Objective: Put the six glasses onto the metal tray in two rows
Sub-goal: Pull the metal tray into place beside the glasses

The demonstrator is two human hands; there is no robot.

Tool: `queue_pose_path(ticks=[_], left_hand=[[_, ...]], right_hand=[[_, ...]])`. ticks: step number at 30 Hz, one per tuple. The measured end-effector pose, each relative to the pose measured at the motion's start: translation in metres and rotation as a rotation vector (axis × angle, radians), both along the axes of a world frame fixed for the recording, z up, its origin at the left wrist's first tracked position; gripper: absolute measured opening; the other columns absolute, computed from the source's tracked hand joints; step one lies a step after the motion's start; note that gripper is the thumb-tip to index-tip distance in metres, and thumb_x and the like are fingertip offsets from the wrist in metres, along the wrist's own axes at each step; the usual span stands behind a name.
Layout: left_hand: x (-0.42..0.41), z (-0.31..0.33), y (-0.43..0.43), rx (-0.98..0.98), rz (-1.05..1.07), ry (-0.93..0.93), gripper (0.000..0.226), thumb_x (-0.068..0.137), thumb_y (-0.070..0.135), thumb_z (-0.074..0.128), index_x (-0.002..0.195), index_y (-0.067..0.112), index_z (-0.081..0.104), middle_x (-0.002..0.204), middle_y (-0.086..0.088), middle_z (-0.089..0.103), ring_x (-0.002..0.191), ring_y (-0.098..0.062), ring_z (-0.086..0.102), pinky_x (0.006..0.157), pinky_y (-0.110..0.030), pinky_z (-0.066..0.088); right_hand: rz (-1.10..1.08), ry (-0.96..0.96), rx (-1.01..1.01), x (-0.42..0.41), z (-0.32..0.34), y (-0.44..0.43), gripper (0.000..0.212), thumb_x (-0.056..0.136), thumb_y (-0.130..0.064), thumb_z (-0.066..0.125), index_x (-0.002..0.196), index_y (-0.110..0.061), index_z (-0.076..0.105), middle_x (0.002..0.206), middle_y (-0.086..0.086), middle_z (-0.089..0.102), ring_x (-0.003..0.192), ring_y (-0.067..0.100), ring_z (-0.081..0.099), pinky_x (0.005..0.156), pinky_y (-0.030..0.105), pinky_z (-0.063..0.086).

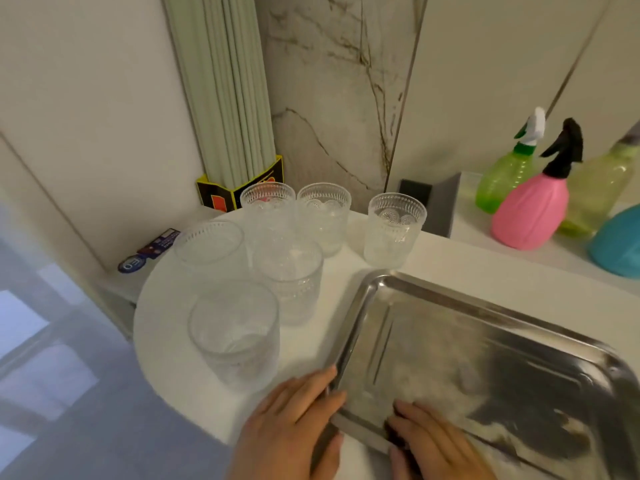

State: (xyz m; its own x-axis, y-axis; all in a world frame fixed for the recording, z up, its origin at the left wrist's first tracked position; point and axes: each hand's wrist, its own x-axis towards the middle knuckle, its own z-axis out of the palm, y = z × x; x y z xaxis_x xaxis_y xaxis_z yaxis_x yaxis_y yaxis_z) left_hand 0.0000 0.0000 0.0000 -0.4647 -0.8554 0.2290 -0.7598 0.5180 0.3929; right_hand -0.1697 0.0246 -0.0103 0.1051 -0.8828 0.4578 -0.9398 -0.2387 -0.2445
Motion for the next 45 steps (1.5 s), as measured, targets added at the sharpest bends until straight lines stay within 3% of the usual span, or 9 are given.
queue_pose_path(ticks=[4, 7, 9, 22, 26, 29, 37, 41, 45], left_hand=[[0.003, 0.012, 0.013, -0.009, 0.060, -0.063, 0.038, 0.066, 0.044, 0.039, 0.091, 0.034, 0.065, 0.113, 0.014, 0.065, 0.089, 0.000, 0.063, 0.074, -0.015, 0.049], [0.003, 0.007, 0.011, -0.013, 0.059, -0.058, 0.042, 0.078, 0.039, 0.038, 0.117, 0.031, 0.052, 0.139, 0.014, 0.041, 0.116, -0.005, 0.049, 0.098, -0.017, 0.033], [0.005, 0.002, 0.011, -0.054, 0.045, -0.040, 0.044, 0.081, 0.038, 0.035, 0.124, 0.031, 0.044, 0.145, 0.014, 0.031, 0.124, -0.004, 0.040, 0.104, -0.017, 0.024], [0.027, -0.008, 0.024, 0.038, -0.034, -0.162, 0.055, 0.089, 0.042, 0.028, 0.138, 0.031, 0.008, 0.154, 0.007, 0.000, 0.139, -0.009, 0.005, 0.112, -0.027, -0.002], [0.050, -0.001, 0.047, -0.168, 0.115, 0.208, 0.035, 0.082, 0.031, 0.053, 0.115, 0.021, 0.054, 0.125, -0.001, 0.056, 0.113, -0.014, 0.053, 0.090, -0.019, 0.038], [0.065, 0.021, 0.045, -0.123, 0.361, 0.562, 0.022, 0.076, 0.020, 0.064, 0.097, 0.014, 0.060, 0.093, 0.003, 0.056, 0.093, -0.021, 0.056, 0.075, -0.024, 0.038], [0.063, 0.015, 0.002, 0.164, 0.500, 0.816, 0.093, 0.060, 0.015, 0.078, 0.135, 0.015, 0.022, 0.138, -0.013, 0.038, 0.124, -0.025, 0.038, 0.100, -0.039, 0.032], [0.057, 0.009, -0.015, 0.151, 0.458, 0.803, 0.102, 0.056, 0.016, 0.080, 0.136, 0.022, 0.018, 0.142, -0.003, 0.034, 0.129, -0.021, 0.033, 0.104, -0.036, 0.030], [0.050, 0.006, -0.027, 0.155, 0.522, 0.797, 0.102, 0.053, 0.016, 0.082, 0.134, 0.020, 0.020, 0.139, -0.008, 0.040, 0.126, -0.026, 0.039, 0.102, -0.041, 0.035]], right_hand=[[-0.032, -0.024, 0.000, 0.009, 0.015, 0.019, 0.063, 0.094, -0.040, 0.019, 0.067, -0.017, 0.071, 0.077, -0.002, 0.076, 0.071, 0.016, 0.071, 0.058, 0.017, 0.051], [-0.046, -0.021, -0.040, 0.011, 0.020, 0.022, 0.005, 0.066, -0.016, 0.074, 0.068, -0.015, 0.070, 0.073, 0.000, 0.075, 0.067, 0.016, 0.070, 0.055, 0.022, 0.054], [-0.065, -0.059, 0.043, 0.011, 0.019, 0.026, 0.029, 0.046, -0.006, 0.085, 0.068, -0.014, 0.068, 0.067, 0.002, 0.073, 0.061, 0.016, 0.069, 0.054, 0.023, 0.053], [-0.294, -0.061, 0.085, 0.020, 0.025, 0.056, 0.014, 0.073, -0.009, 0.072, 0.083, -0.003, 0.065, 0.083, 0.016, 0.071, 0.081, 0.034, 0.065, 0.070, 0.038, 0.050], [-0.257, -0.072, 0.129, 0.016, 0.018, 0.059, 0.027, 0.091, -0.029, 0.046, 0.112, -0.014, 0.055, 0.119, 0.005, 0.060, 0.112, 0.023, 0.050, 0.092, 0.031, 0.035], [-0.270, -0.064, 0.160, 0.016, 0.020, 0.058, 0.032, 0.089, -0.033, 0.049, 0.115, -0.015, 0.053, 0.119, 0.005, 0.061, 0.113, 0.022, 0.050, 0.094, 0.030, 0.034], [-0.198, -0.136, 0.025, 0.005, 0.017, 0.056, 0.053, 0.085, -0.049, 0.038, 0.090, -0.005, 0.067, 0.089, 0.013, 0.073, 0.086, 0.032, 0.067, 0.073, 0.041, 0.054], [-0.312, -0.095, -0.004, -0.021, 0.015, 0.051, 0.028, 0.073, -0.029, 0.061, 0.084, -0.006, 0.070, 0.094, 0.016, 0.073, 0.093, 0.040, 0.064, 0.085, 0.064, 0.041], [-0.577, -0.253, 0.167, -0.051, 0.018, 0.049, 0.022, 0.069, -0.010, 0.074, 0.091, -0.012, 0.070, 0.114, 0.012, 0.066, 0.119, 0.037, 0.047, 0.107, 0.043, 0.010]])
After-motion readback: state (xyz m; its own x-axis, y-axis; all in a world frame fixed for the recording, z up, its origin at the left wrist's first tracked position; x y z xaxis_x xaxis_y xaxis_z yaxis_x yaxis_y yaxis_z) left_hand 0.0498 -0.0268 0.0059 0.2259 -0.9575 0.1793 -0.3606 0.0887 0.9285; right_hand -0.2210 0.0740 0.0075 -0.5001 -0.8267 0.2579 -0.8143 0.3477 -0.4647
